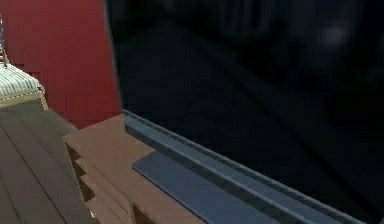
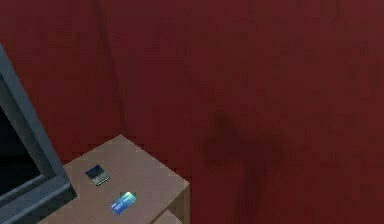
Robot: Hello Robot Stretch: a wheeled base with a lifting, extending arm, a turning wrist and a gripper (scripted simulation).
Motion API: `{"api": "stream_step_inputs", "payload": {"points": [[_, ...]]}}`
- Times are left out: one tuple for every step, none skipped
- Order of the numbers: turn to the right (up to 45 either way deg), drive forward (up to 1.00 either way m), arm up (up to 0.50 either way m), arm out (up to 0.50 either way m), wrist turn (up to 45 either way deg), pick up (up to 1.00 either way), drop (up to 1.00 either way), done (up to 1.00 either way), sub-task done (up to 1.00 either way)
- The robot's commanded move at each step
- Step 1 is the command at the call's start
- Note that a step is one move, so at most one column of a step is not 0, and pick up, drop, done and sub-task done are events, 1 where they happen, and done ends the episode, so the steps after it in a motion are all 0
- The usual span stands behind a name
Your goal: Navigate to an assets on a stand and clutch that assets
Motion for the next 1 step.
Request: {"api": "stream_step_inputs", "payload": {"points": [[-18.0, 0.00, 0.00, 0.00, 0.0, 0.00, 0.00, 0.00, 0.00]]}}
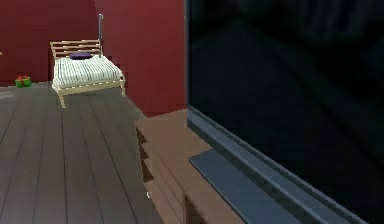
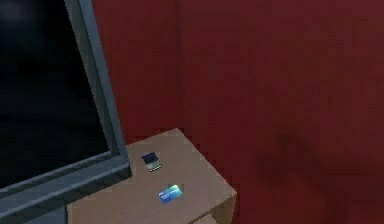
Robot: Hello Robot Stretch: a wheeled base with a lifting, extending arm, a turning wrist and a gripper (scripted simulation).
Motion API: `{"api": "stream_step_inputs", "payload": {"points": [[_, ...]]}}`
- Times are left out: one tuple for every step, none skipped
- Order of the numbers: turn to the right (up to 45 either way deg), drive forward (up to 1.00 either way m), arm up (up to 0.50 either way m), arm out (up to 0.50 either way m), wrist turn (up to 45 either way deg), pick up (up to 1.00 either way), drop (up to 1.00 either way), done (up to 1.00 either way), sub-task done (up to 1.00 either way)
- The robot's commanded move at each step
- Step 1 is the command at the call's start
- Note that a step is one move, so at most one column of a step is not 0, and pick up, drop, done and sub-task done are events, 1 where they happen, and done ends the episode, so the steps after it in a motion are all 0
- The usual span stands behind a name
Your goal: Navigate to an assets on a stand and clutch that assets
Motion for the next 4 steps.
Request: {"api": "stream_step_inputs", "payload": {"points": [[0.0, 0.00, 0.50, 0.00, 0.0, 0.00, 0.00, 0.00, 0.00], [0.0, 0.00, 0.34, 0.00, 0.0, 0.00, 0.00, 0.00, 0.00], [0.0, 0.00, 0.00, 0.18, 0.0, 0.00, 0.00, 0.00, 0.00], [0.0, 0.00, 0.00, 0.00, 45.0, 0.00, 0.00, 0.00, 0.00]]}}
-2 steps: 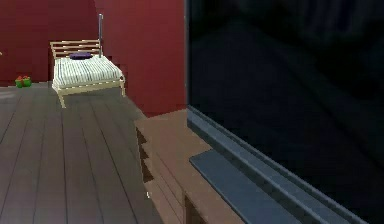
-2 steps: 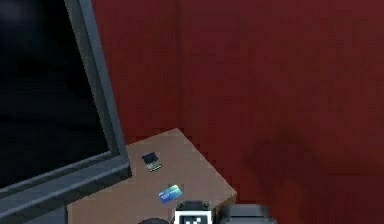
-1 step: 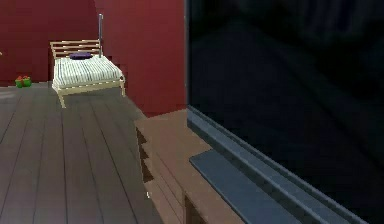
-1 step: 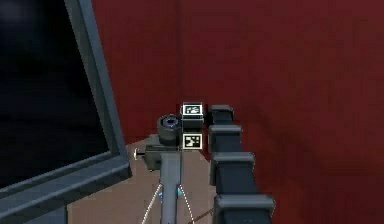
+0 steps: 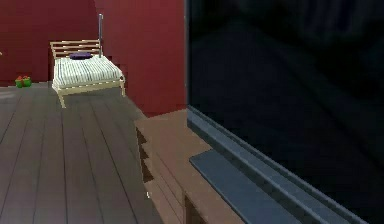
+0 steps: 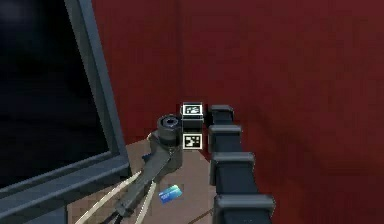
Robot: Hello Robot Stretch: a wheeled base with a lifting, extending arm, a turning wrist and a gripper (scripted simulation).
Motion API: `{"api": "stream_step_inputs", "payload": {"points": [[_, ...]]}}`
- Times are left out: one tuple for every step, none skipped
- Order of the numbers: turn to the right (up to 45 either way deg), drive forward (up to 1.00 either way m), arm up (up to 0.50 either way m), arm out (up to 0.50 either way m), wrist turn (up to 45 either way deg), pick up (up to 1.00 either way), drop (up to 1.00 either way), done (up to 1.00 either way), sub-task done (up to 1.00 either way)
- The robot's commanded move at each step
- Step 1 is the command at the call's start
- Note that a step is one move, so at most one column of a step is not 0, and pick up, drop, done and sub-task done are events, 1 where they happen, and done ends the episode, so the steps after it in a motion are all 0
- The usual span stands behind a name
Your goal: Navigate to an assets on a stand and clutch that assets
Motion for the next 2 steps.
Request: {"api": "stream_step_inputs", "payload": {"points": [[0.0, 0.00, 0.00, 0.00, 45.0, 0.00, 0.00, 0.00, 0.00], [0.0, 0.00, 0.00, 0.00, 45.0, 0.00, 0.00, 0.00, 0.00]]}}
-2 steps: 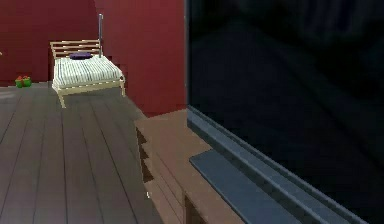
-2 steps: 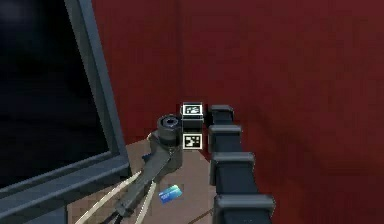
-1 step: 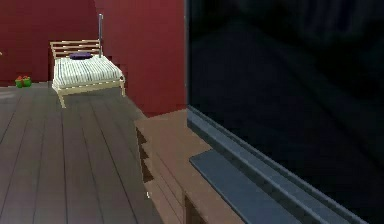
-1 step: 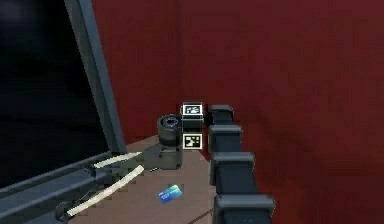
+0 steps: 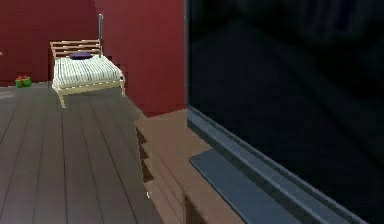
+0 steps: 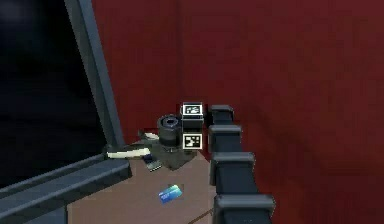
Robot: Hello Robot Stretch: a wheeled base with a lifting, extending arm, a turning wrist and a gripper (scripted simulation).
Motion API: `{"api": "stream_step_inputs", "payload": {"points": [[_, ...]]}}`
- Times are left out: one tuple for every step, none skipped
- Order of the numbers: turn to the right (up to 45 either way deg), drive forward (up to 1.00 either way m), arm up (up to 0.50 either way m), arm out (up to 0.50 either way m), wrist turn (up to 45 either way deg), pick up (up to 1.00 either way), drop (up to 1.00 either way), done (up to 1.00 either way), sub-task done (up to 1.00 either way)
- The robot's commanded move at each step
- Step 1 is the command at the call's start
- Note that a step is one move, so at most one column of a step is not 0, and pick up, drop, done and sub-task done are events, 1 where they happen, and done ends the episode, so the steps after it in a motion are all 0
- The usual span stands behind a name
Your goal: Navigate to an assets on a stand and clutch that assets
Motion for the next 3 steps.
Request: {"api": "stream_step_inputs", "payload": {"points": [[0.0, 0.00, 0.00, 0.00, 21.0, 0.00, 0.00, 0.00, 0.00], [0.0, 0.00, -0.30, 0.00, 0.0, 0.00, 0.00, 0.00, 0.00], [0.0, 0.00, 0.00, 0.00, 0.0, 1.00, 0.00, 0.00, 0.00]]}}
